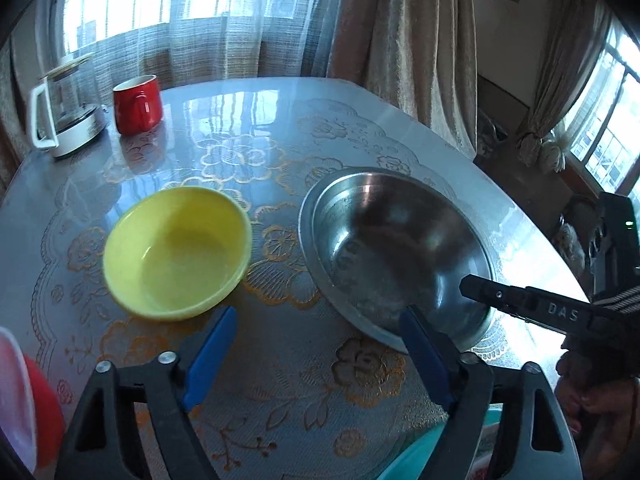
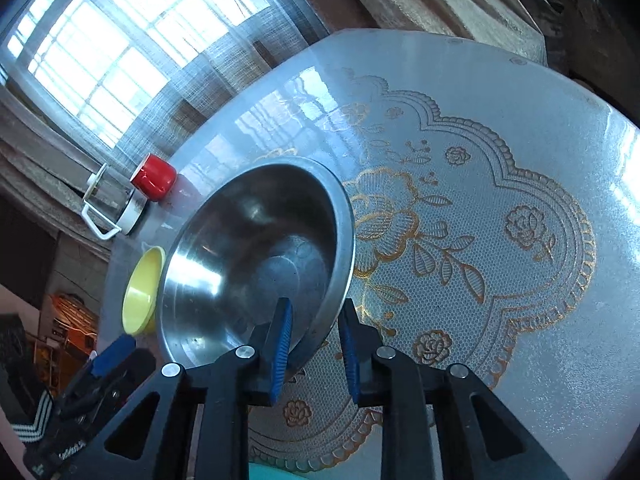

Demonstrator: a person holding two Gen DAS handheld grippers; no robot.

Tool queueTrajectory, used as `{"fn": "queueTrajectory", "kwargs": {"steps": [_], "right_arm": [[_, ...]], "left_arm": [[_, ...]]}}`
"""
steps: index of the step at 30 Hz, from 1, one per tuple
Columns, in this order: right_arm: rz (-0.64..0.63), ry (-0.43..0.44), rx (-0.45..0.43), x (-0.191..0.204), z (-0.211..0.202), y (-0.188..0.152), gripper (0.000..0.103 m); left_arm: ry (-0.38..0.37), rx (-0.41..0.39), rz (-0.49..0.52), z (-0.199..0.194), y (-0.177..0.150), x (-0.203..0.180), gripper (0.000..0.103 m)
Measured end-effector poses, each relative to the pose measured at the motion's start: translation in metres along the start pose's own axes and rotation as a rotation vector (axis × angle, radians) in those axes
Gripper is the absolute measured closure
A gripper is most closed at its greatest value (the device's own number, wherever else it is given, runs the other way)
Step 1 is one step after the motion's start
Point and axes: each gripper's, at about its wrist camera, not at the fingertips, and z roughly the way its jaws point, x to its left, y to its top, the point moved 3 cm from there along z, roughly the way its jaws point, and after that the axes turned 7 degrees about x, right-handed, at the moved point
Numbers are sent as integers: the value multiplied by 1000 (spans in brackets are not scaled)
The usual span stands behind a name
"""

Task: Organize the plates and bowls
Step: 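Move both grippers to the rim of the steel bowl, then close both grippers on the steel bowl rim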

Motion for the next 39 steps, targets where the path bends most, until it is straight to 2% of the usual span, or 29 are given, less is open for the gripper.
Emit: {"fn": "queueTrajectory", "kwargs": {"steps": [5, 8, 13, 15, 17, 19, 23, 28, 39], "right_arm": [[-16, 12, 1, -2, -3, -4, 81], [-25, 10, 2, 0, -3, -6, 81], [-27, 14, 14, -3, -3, -9, 81], [-23, 14, 14, -3, -2, -10, 81], [-28, 11, 9, -4, -3, -10, 81], [-39, 0, 3, -2, -4, -10, 84], [-57, -25, -8, 3, -4, -11, 84], [-85, -39, -11, 9, -11, -19, 83], [-128, -54, -44, 27, -33, -44, 83]], "left_arm": [[-3, 38, 8, 18, 9, -4, 29], [12, 65, 23, 29, 13, -9, 42], [14, 87, 58, 37, 12, -19, 55], [34, 81, 88, 36, 12, -23, 66], [74, 65, 131, 34, 11, -28, 70], [103, 57, 159, 34, 9, -32, 70], [62, 93, 116, 36, 11, -22, 72], [40, 101, 105, 32, 1, -19, 72], [32, 38, 103, -4, -26, -16, 72]]}}
